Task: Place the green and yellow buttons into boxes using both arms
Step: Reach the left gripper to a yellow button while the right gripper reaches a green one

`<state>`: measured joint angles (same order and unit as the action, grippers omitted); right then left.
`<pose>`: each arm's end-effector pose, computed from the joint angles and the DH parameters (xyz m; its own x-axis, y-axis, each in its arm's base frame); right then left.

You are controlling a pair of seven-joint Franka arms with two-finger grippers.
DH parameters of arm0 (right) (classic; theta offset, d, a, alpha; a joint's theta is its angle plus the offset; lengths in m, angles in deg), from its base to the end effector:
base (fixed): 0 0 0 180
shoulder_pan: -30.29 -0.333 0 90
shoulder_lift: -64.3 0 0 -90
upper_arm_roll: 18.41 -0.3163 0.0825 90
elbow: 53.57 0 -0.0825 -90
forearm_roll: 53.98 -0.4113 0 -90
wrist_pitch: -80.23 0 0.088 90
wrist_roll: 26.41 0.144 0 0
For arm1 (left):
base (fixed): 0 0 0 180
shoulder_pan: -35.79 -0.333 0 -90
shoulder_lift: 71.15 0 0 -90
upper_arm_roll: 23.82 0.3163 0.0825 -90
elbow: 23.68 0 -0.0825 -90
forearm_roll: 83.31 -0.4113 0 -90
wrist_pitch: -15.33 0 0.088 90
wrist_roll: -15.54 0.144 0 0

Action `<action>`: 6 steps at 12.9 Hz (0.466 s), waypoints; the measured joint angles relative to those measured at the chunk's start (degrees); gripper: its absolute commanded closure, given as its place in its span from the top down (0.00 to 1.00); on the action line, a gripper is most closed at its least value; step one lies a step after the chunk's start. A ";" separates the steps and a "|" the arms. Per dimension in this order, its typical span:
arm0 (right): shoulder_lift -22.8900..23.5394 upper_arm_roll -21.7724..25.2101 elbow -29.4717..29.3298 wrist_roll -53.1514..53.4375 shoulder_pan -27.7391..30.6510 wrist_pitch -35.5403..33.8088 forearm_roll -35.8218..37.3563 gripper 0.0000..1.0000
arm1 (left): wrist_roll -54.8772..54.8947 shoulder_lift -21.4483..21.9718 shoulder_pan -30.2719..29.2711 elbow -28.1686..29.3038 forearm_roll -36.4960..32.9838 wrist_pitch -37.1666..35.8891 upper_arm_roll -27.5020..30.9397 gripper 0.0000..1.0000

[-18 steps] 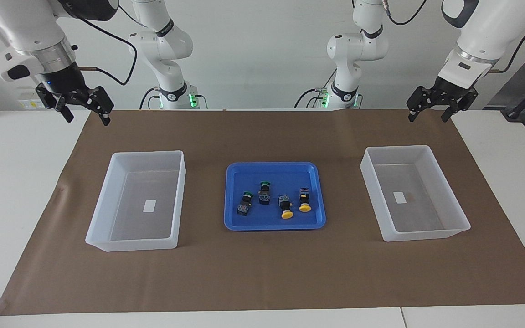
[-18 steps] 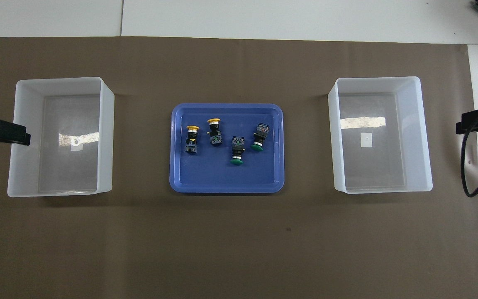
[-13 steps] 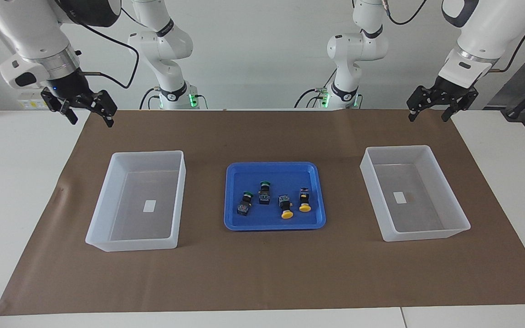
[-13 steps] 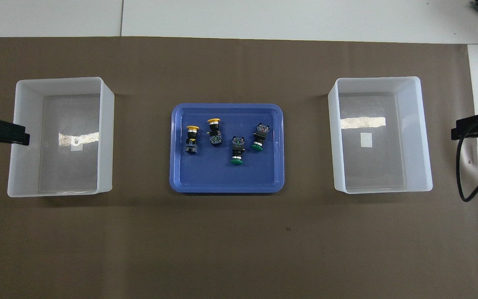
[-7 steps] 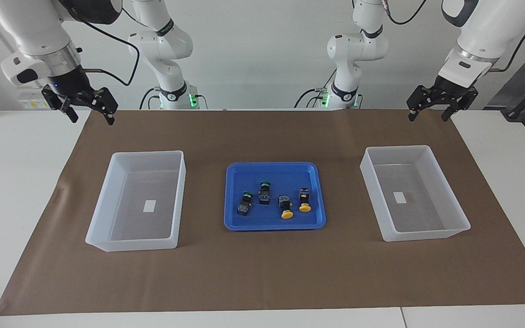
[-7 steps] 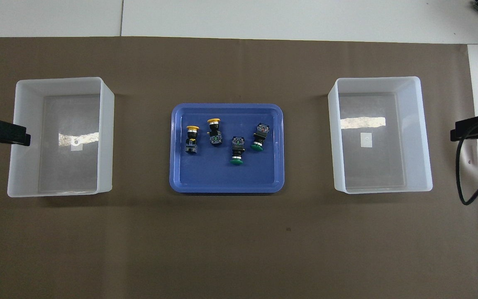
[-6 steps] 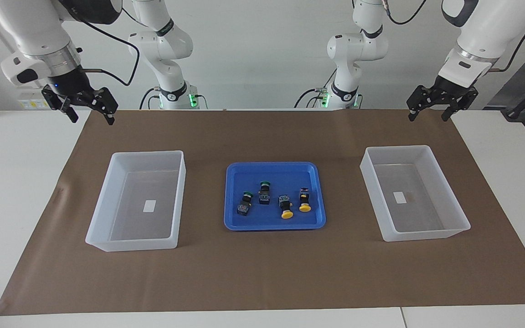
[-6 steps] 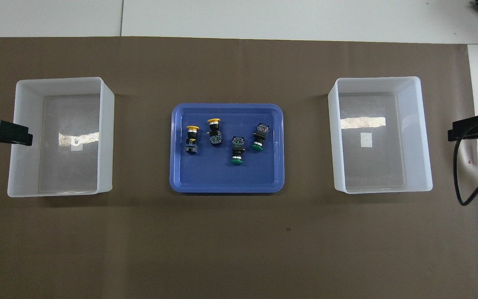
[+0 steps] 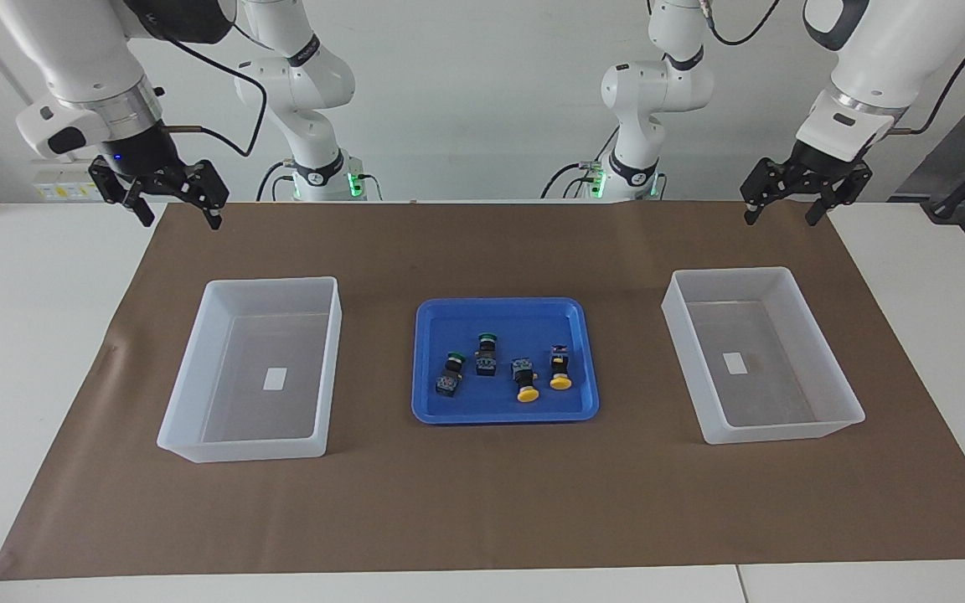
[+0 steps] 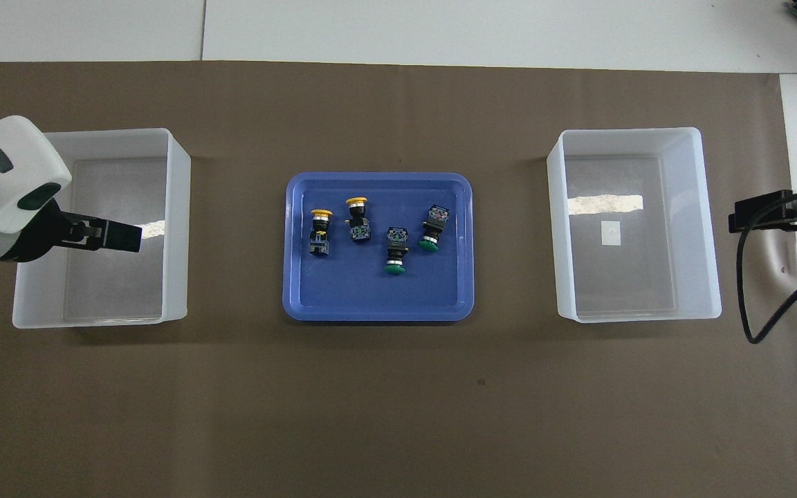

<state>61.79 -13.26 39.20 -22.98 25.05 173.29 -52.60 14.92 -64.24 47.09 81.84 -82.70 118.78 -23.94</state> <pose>0.5752 -0.0034 0.5936 0.9971 -0.0571 0.0498 -0.0580 -0.9982 0.0172 0.5513 -0.1127 0.5409 0.9793 -0.1843 0.0842 -0.1858 -0.9825 0.0112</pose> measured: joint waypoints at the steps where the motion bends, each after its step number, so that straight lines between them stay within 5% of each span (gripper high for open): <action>1: 0.29 -0.30 0.35 1.79 -1.07 1.59 0.00 1.00 | -1.82 0.09 1.47 1.83 0.00 2.37 -0.05 1.00; 6: 7.36 -0.70 1.69 11.14 -7.13 11.64 -0.07 1.00 | -14.14 -4.86 9.55 8.20 0.00 15.26 -0.15 1.00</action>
<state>69.15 -13.96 40.89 -11.83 17.92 184.93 -52.66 0.78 -69.10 56.64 90.04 -82.70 134.04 -24.08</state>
